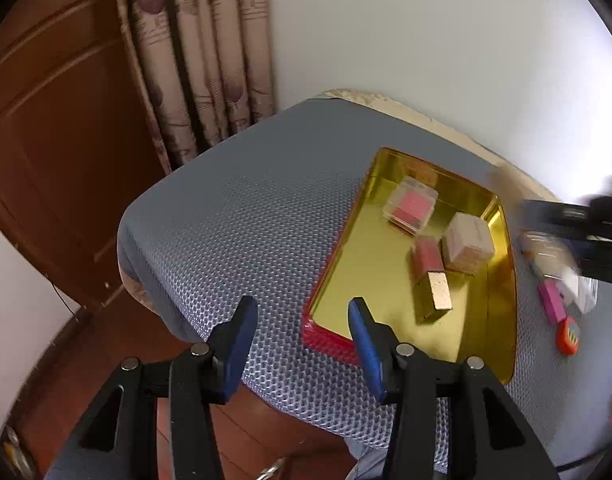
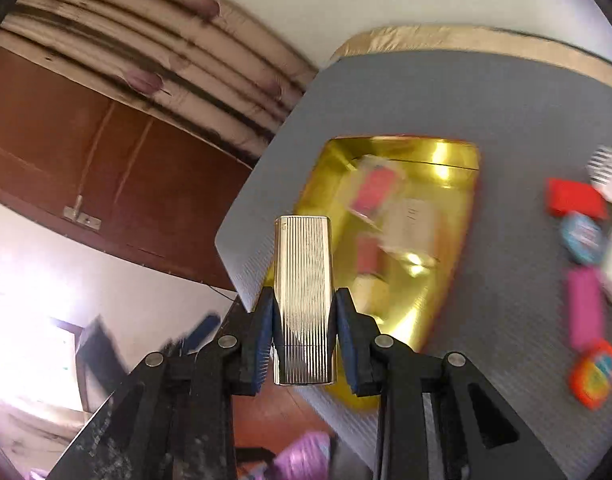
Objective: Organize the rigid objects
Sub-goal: 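Drop the dark red box in the tin while the right gripper carries the gold bar there, then grasp the pink block with the left gripper while the right grasps the tape measure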
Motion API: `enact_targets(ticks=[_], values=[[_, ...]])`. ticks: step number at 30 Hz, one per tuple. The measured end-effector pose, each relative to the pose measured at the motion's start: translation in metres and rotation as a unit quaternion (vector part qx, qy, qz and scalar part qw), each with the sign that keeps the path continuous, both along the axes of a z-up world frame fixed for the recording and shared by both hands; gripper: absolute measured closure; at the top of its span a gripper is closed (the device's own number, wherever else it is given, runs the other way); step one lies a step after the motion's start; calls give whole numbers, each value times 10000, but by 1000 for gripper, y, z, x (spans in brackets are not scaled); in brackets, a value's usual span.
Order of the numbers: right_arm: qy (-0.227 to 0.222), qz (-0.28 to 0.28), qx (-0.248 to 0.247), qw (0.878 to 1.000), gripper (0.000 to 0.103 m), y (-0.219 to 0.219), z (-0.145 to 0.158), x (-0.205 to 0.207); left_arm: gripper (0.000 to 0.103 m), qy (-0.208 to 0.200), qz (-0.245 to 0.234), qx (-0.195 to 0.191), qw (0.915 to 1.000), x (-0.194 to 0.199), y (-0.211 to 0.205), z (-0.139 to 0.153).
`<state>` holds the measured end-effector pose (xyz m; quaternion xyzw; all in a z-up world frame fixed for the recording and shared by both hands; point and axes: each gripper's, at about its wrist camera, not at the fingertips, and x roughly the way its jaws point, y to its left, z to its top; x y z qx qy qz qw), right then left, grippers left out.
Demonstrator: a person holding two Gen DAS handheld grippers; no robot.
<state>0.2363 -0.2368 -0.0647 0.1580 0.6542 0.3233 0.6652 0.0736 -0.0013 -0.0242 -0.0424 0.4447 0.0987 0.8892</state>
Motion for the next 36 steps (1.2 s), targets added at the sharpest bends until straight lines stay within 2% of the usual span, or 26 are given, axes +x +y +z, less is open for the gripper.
enact_targets(ticks=[3, 8, 13, 16, 19, 21, 25, 27, 30, 35, 36], values=[[185, -38, -237, 9995, 75, 36, -30, 10, 55, -69, 72, -26, 9999, 0, 9, 2], [167, -117, -784, 9967, 75, 65, -58, 17, 55, -81, 20, -97, 9999, 1, 13, 1], [-30, -245, -970, 9950, 71, 74, -62, 21, 55, -2, -43, -123, 9999, 4, 12, -1], [-243, -343, -825, 9957, 60, 74, -54, 19, 55, 51, 2, -192, 9998, 4, 15, -2], [-745, -477, -550, 9946, 59, 52, -27, 3, 55, 63, 17, -199, 9998, 3, 14, -3], [-1115, -521, -535, 9910, 54, 25, -7, -21, 55, 75, 22, -186, 9998, 2, 12, -2], [-1978, -489, -1320, 9701, 45, -49, 14, -76, 55, 88, -17, -153, 9998, -1, 4, -3], [-2357, -243, -2028, 9501, 44, -87, 14, -96, 55, 106, -148, -112, 9998, -4, -4, -4], [-2437, 143, -2582, 9347, 44, -141, 5, -102, 55, 97, -458, -9, 9989, -8, -23, -2], [-2250, 881, -2690, 9323, 44, -170, -11, -87, 55, 141, -982, 58, 9951, -15, -54, 5], [-2274, 1050, -2780, 9273, 44, -174, -15, -83, 55, 164, -1052, 49, 9943, -16, -58, 6]])
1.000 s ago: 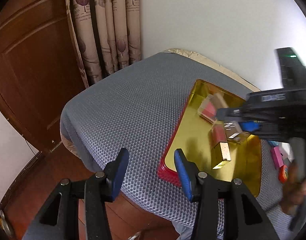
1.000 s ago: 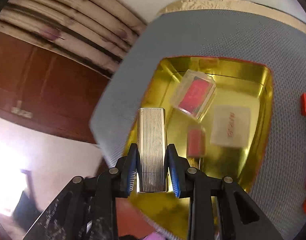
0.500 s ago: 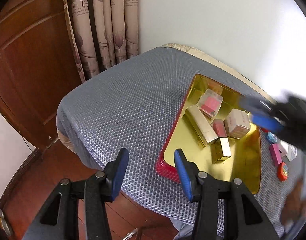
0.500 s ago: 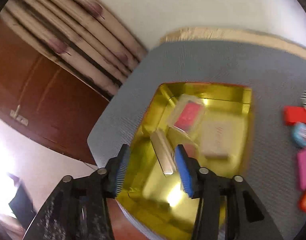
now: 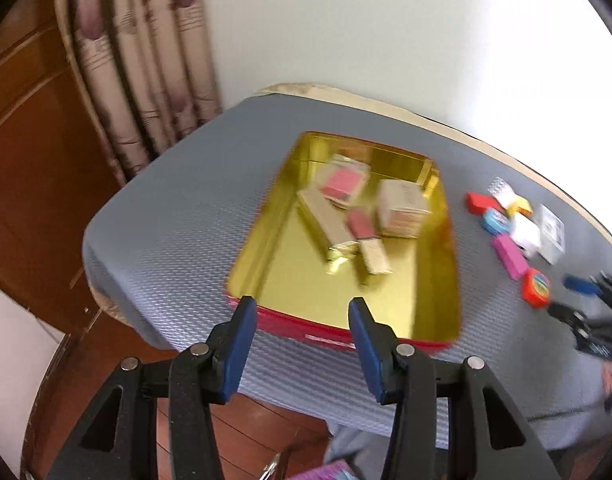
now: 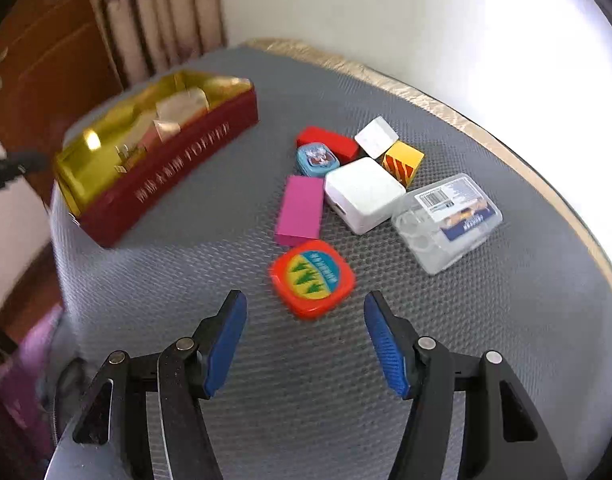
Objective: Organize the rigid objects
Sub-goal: 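Grasp the pink block with the left gripper while the right grasps the tape measure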
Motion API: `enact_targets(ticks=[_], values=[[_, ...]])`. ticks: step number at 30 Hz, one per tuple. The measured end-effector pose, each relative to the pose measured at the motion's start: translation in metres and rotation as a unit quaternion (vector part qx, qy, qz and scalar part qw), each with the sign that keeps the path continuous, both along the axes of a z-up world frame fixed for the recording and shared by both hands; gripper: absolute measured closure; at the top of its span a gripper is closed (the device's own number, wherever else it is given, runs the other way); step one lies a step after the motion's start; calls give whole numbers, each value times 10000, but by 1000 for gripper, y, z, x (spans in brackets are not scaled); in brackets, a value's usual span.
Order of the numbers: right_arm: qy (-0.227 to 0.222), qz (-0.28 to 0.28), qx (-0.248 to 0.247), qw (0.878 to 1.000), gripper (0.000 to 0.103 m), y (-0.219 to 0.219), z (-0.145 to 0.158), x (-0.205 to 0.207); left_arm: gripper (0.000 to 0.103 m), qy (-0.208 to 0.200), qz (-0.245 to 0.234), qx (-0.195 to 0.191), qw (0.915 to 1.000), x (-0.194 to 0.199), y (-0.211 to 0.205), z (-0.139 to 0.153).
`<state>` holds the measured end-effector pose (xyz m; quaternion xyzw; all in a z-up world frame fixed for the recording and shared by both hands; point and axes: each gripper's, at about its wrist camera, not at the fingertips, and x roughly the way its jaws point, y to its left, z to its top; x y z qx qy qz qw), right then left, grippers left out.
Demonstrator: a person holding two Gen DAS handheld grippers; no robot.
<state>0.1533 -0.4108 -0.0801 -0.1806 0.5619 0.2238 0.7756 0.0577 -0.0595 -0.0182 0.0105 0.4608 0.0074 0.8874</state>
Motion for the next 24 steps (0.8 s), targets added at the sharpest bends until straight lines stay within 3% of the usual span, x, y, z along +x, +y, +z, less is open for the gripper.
enact_targets(ticks=[8, 12, 16, 20, 24], values=[[396, 830, -103, 9957, 44, 21, -30, 25, 53, 280, -509, -62, 9983, 2, -43, 7], [652, 934, -165, 9934, 56, 26, -43, 33, 53, 332, -759, -55, 9965, 12, -68, 12], [607, 625, -86, 9962, 57, 16, -38, 25, 53, 647, -1097, -434, 9909, 29, -96, 16], [306, -72, 137, 9994, 57, -24, -21, 0, 53, 1127, -1449, -981, 9781, 57, -131, 6], [-219, -869, -211, 9958, 57, -80, -10, -31, 53, 1379, -1728, -923, 9709, 81, -173, -16]])
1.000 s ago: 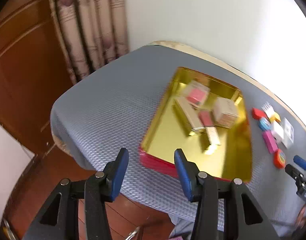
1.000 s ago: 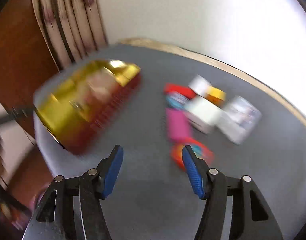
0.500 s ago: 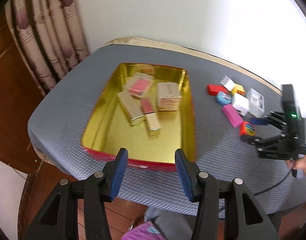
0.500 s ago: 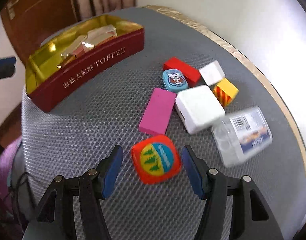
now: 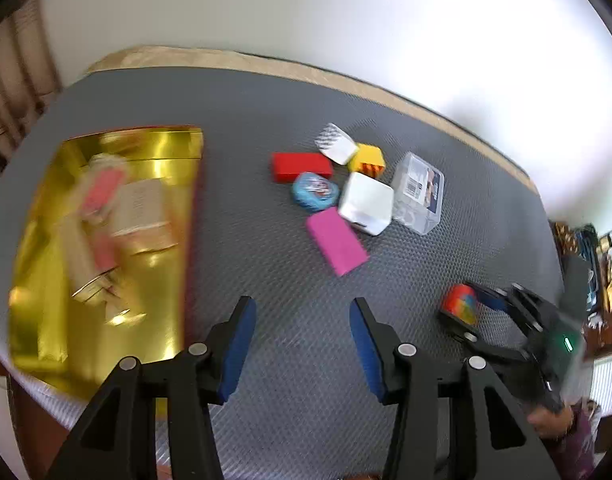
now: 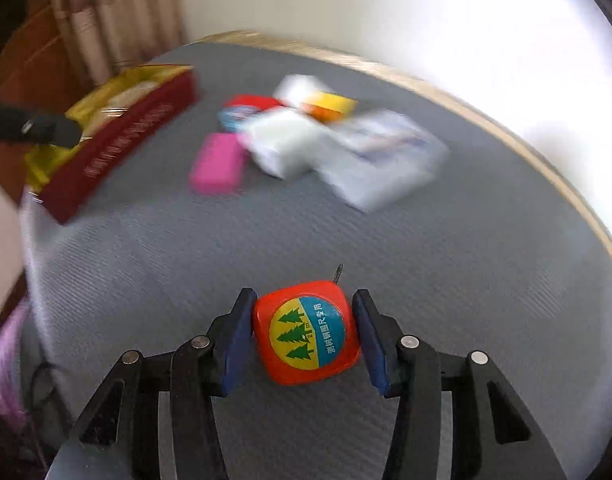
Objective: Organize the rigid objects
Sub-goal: 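Grasp the pink block with the left gripper while the right grasps the tape measure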
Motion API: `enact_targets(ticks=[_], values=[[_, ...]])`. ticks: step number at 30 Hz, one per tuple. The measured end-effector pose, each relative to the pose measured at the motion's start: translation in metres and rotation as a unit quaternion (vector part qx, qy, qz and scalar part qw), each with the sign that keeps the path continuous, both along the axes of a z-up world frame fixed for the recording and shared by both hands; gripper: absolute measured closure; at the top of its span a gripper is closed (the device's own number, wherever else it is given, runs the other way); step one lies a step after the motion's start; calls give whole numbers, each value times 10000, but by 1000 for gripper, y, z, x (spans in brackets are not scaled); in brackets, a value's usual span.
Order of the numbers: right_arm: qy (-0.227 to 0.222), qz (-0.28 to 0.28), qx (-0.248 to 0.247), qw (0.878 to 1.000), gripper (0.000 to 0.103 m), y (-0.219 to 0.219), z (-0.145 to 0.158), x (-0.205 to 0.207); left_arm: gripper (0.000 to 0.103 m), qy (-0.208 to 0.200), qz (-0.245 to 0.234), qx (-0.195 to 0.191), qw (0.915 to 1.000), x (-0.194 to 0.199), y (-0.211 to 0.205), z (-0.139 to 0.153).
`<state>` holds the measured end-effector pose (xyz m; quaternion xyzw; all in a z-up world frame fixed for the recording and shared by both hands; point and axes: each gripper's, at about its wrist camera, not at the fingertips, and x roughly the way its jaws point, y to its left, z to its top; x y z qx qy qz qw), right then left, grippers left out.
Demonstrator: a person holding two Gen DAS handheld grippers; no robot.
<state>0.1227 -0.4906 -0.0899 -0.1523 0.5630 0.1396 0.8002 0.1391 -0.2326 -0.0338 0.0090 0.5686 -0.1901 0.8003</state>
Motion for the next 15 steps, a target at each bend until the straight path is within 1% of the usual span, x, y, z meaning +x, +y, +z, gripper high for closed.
enact_targets(ticks=[3, 5, 7, 12, 14, 15], values=[[-212, -325, -65, 9992, 57, -35, 8, -16, 53, 296, -281, 110, 9991, 15, -29, -22], [-286, -448, -106, 9985, 57, -50, 8, -22, 53, 374, -305, 202, 9986, 22, -41, -32], [-319, -553, 68, 9979, 57, -63, 9, -27, 53, 388, -292, 287, 9984, 30, -51, -38], [-408, -650, 272, 9967, 57, -71, 7, -32, 53, 608, -163, 392, 9972, 52, -65, -52], [-416, -683, 401, 9960, 57, -76, 7, -33, 53, 648, -126, 554, 9963, 58, -71, -57], [-412, -701, 435, 9957, 57, -73, 5, -32, 53, 687, -113, 562, 9960, 61, -73, -60]])
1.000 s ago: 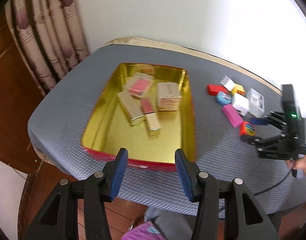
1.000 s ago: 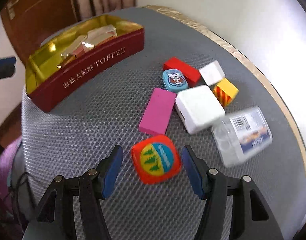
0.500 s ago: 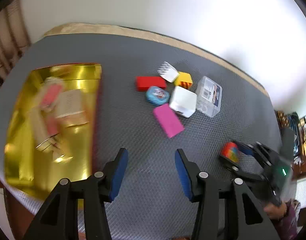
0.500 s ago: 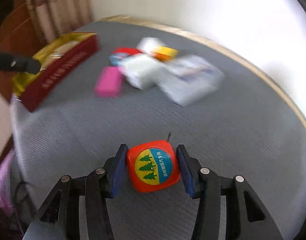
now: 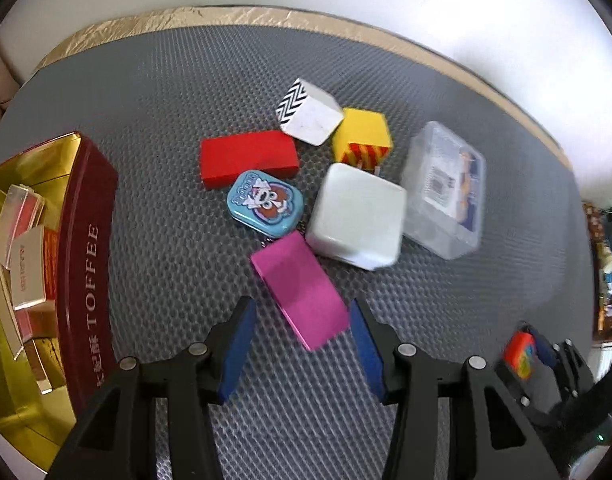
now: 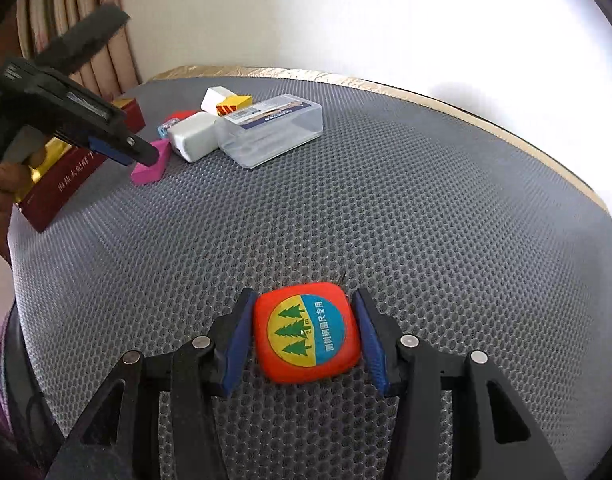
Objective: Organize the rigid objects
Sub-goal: 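Grasp the pink block with the left gripper while the right grasps the tape measure, then release the pink block into the tin while the right gripper carries the tape measure over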
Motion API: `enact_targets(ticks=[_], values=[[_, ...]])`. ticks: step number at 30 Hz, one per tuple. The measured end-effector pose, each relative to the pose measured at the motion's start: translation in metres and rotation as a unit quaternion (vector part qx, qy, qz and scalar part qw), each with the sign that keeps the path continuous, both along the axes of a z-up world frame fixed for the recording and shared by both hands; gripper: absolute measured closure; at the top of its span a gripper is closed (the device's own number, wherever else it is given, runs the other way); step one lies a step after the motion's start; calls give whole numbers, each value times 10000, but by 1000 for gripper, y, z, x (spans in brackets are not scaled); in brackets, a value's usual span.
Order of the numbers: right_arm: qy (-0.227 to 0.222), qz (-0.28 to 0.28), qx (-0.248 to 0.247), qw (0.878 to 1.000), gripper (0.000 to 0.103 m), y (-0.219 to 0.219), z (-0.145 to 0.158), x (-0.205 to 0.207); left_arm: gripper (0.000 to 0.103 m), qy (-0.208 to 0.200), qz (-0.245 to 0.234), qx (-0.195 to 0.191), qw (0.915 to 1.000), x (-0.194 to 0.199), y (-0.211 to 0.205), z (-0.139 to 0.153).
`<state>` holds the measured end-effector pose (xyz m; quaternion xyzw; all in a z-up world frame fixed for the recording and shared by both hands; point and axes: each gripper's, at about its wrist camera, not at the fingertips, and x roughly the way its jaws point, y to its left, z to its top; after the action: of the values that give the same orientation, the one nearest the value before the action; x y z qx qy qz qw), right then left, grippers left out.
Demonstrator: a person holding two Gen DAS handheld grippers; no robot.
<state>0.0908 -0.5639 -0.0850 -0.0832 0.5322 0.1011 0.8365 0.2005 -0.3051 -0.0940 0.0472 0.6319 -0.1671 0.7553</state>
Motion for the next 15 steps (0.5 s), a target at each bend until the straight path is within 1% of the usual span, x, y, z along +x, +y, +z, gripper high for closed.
enact_targets(ticks=[2, 5, 6, 7, 8, 11, 13, 15], values=[[-3, -13, 60, 10000, 57, 0, 0, -1, 53, 109, 54, 7, 9999, 5, -3, -7], [7, -29, 130, 9999, 57, -2, -1, 0, 54, -110, 50, 101, 9999, 6, -8, -9], [11, -36, 146, 9999, 57, -2, 0, 0, 66, -250, 36, 188, 9995, 4, -10, -8], [12, -38, 154, 9999, 57, -2, 0, 0, 72, -322, 22, 297, 9990, 4, -12, -8], [17, -42, 166, 9999, 57, -2, 0, 0, 73, -370, 10, 331, 9988, 2, -12, -8], [22, -55, 204, 9998, 57, -2, -1, 2, 73, -292, 72, 29, 9995, -6, -5, -1], [21, -55, 196, 9998, 57, -2, 0, 1, 73, -415, 66, -6, 9991, -19, 2, 8], [20, -56, 182, 9998, 57, -3, 0, 2, 73, -617, -8, -83, 9981, -34, 8, 26]])
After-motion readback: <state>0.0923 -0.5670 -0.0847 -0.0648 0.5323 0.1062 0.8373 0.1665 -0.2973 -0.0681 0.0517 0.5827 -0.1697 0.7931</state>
